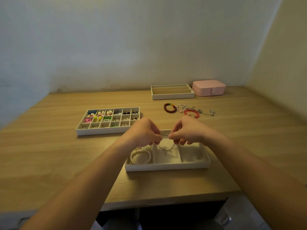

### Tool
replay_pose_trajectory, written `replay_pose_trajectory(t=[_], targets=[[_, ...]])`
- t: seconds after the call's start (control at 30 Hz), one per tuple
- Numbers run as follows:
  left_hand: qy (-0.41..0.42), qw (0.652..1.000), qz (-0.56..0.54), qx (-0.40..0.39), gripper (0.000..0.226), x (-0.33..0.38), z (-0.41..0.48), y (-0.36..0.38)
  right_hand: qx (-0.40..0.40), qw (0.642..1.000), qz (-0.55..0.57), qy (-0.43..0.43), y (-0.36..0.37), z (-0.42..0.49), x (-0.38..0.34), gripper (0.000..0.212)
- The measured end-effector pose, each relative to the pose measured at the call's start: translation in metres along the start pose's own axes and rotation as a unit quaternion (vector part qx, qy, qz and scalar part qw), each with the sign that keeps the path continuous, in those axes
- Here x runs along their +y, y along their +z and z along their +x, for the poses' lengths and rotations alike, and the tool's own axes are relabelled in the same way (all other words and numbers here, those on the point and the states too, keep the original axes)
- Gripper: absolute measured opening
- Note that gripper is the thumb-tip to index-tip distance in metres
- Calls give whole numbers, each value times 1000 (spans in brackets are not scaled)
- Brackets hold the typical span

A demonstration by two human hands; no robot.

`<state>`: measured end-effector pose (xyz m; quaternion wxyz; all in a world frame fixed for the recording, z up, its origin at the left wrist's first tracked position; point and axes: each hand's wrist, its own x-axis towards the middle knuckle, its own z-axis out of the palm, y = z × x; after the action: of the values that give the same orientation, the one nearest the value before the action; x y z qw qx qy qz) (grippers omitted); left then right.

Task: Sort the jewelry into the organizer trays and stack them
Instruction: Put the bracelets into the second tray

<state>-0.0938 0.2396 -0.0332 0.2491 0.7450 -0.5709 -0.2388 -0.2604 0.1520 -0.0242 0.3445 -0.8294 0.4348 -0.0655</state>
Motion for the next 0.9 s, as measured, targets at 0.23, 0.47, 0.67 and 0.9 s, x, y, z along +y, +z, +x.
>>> replay_pose_trajectory(t=[0.23, 0.47, 0.67, 0.9], targets=[[20, 993, 109, 27, 10, 6, 7, 13, 44, 993, -109, -10, 11, 12, -2, 11], [24, 983, 156, 90, 14, 2, 7, 15, 101, 985, -141, -9, 17, 18, 5, 12], [59, 970, 183, 151, 19, -3, -4, 11, 132, 978, -157, -39, 19, 13, 5, 8], [71, 974, 206, 64, 13, -2, -10, 12, 61, 980, -184, -53, 16, 11, 6, 8]])
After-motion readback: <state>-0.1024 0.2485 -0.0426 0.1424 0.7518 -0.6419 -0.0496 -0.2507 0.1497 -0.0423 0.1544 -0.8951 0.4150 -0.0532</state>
